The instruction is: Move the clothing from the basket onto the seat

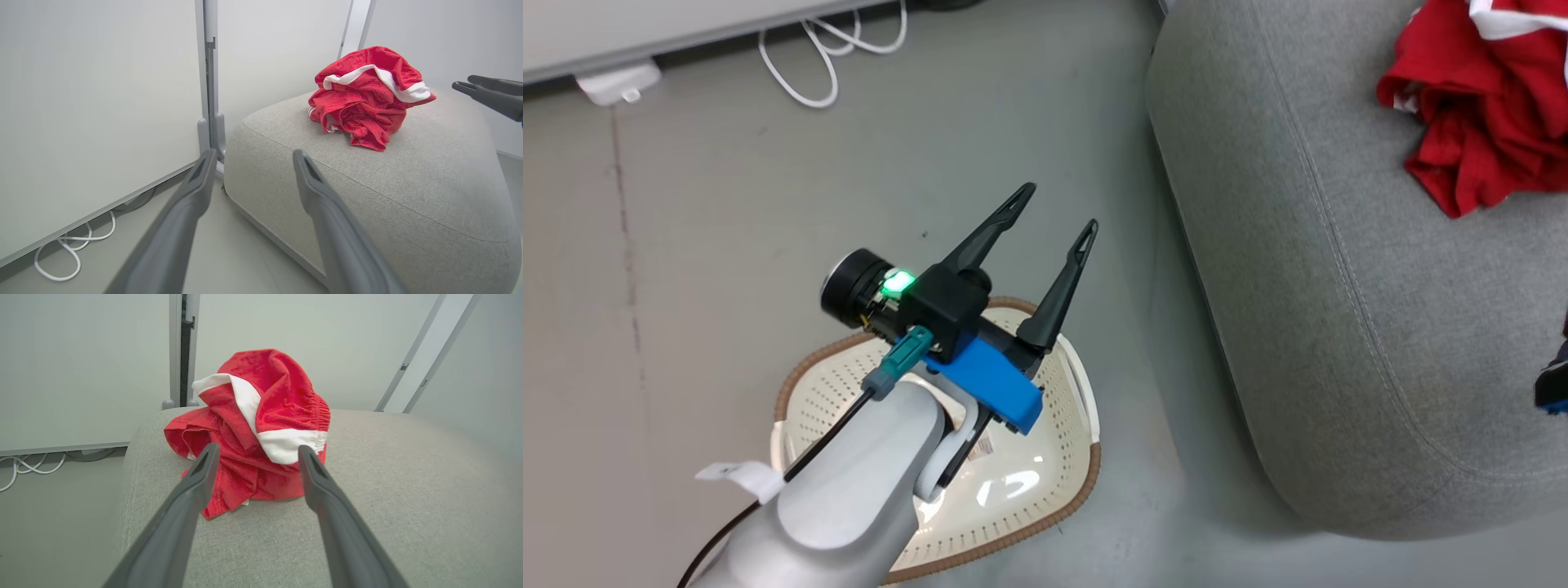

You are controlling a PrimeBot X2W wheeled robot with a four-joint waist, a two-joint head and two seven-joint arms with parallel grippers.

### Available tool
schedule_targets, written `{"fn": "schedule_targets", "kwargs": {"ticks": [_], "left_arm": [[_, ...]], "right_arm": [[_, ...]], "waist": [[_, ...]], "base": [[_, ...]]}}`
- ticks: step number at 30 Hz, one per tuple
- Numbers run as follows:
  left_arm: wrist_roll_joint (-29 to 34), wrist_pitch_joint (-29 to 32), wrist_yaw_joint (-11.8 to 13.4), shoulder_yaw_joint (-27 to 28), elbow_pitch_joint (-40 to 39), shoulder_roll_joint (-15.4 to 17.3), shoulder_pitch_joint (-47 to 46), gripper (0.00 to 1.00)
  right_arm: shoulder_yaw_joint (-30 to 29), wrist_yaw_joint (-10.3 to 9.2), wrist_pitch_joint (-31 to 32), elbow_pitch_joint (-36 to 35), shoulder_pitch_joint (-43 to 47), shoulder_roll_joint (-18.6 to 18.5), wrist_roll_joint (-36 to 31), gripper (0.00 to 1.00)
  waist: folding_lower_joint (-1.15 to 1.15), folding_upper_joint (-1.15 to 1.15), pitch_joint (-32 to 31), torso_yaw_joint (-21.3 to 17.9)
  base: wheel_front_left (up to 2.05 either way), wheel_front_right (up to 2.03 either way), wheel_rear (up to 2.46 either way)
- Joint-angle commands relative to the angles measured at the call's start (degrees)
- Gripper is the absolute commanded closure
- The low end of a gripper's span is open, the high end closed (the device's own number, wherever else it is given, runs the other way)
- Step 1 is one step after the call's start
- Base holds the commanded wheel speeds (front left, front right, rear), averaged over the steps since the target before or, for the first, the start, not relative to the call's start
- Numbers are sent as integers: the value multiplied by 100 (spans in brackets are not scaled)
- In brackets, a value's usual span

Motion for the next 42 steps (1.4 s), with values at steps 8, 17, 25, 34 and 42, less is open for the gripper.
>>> {"fn": "schedule_targets", "kwargs": {"ticks": [8,17,25,34,42], "left_arm": [[176,-26,155,805,-471,-10,809,0],[528,-26,174,1729,-911,-97,1422,0],[774,-26,21,2589,-1057,-280,1992,0],[1092,-23,-150,3451,-1014,-507,2671,0],[1341,-22,-277,4016,-939,-661,3171,0]], "right_arm": [[687,1,-20,-735,614,339,220,0],[1241,1,-20,-1279,853,598,274,0],[1542,1,-20,-1452,1086,841,204,0],[1626,1,-20,-1441,1415,999,135,0],[1582,2,-20,-1421,1699,1078,118,0]], "waist": [[1,0,-688,469],[1,0,-1001,915],[1,0,-1323,1157],[1,0,-1713,1253],[1,0,-1998,1311]], "base": [[0,0,0],[0,0,0],[0,0,0],[0,0,0],[0,0,0]]}}
